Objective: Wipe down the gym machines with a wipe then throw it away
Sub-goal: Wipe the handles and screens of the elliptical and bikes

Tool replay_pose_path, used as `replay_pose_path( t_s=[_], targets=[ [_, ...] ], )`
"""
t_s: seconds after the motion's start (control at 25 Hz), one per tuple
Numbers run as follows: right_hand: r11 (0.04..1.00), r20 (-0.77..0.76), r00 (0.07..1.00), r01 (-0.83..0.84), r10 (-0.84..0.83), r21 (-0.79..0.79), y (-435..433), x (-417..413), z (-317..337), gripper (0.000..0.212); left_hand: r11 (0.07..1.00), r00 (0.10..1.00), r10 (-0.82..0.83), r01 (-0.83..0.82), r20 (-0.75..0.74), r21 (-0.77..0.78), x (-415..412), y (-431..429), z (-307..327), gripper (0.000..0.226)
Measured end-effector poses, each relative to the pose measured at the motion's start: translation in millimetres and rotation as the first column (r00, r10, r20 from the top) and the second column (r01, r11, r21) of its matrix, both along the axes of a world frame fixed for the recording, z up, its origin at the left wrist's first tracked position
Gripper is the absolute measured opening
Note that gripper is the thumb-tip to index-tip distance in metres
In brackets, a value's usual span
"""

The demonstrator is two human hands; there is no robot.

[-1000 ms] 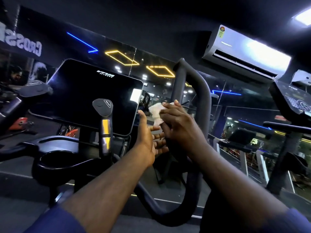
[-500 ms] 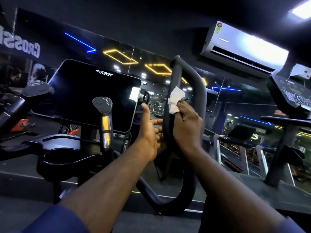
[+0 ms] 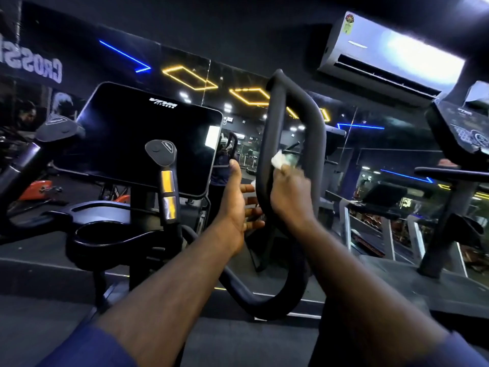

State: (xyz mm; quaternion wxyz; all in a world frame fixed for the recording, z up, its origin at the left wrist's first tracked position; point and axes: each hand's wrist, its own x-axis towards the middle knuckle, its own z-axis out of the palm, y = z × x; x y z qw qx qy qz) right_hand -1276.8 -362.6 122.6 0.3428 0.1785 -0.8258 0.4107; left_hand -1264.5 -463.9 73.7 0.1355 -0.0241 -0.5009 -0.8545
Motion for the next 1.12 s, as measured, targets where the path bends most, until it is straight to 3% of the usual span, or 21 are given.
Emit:
replay_pose_path(
  t_s=[0.08, 0.24, 0.32, 0.4, 0.52, 0.6, 0.68, 0.76, 0.92, 1.04, 1.08, 1.12],
  targets=[
    [0.972, -0.098, 0.992, 0.105, -0.085, 0.211, 11.2, 18.6, -37.8, 0.019, 1.0, 1.0, 0.01, -0.011, -0.023, -0.009, -4.4, 5.1, -1.6, 0.088],
    [0.823, -0.4, 0.916, 0.201, 0.033, 0.53, 47.8, 20.5, -73.9, 0.019, 0.972, 0.983, 0.133, -0.155, -0.128, -0.178, -13.9, 39.3, -2.6, 0.072],
    [0.665, -0.584, 0.809, 0.401, 0.067, 0.631, 82.2, 22.4, -87.9, 0.026, 0.961, 0.966, 0.211, -0.233, -0.151, -0.15, -18.6, 49.3, -6.5, 0.062],
    [0.607, -0.649, 0.753, 0.466, 0.109, 0.644, 101.9, 22.8, -94.2, 0.04, 0.947, 0.95, 0.258, -0.284, -0.178, -0.147, -21.5, 49.7, -9.4, 0.048],
    [0.729, -0.526, 0.845, 0.304, 0.09, 0.613, 81.2, 15.6, -87.9, 0.037, 0.949, 0.947, 0.267, -0.291, -0.178, -0.126, -18.6, 48.6, -9.6, 0.047],
    [0.771, -0.513, 0.852, 0.256, 0.105, 0.583, 76.9, 7.9, -97.8, 0.04, 0.952, 0.949, 0.275, -0.292, -0.157, -0.097, -14.8, 52.5, -10.2, 0.049],
    [0.767, -0.574, 0.789, 0.224, 0.22, 0.601, 98.3, -1.5, -112.3, 0.04, 0.898, 0.922, 0.36, -0.384, -0.142, -0.216, -15.5, 52.3, -15.8, 0.059],
    [0.784, -0.638, 0.712, 0.201, 0.295, 0.587, 118.1, -10.2, -112.5, 0.036, 0.85, 0.891, 0.428, -0.453, -0.149, -0.267, -14.9, 56.6, -19.9, 0.051],
    [0.899, -0.638, 0.682, -0.065, 0.357, 0.433, 104.8, -33.4, -115.2, 0.025, 0.843, 0.859, 0.498, -0.512, -0.118, -0.167, -23.6, 73.3, -22.8, 0.026],
    [0.852, -0.624, 0.582, -0.328, 0.522, 0.407, 128.5, -42.6, -152.5, 0.024, 0.852, 0.851, 0.513, -0.521, -0.115, -0.048, -31.0, 88.7, -28.9, 0.031],
    [0.837, -0.619, 0.57, -0.436, 0.54, 0.329, 139.6, -41.5, -169.8, 0.024, 0.864, 0.861, 0.498, -0.503, -0.101, -0.03, -30.9, 95.2, -32.4, 0.031],
    [0.829, -0.599, 0.613, -0.535, 0.515, 0.164, 146.8, -37.5, -185.4, 0.026, 0.877, 0.877, 0.477, -0.48, -0.061, -0.032, -30.4, 102.5, -36.0, 0.03]
  ],
)
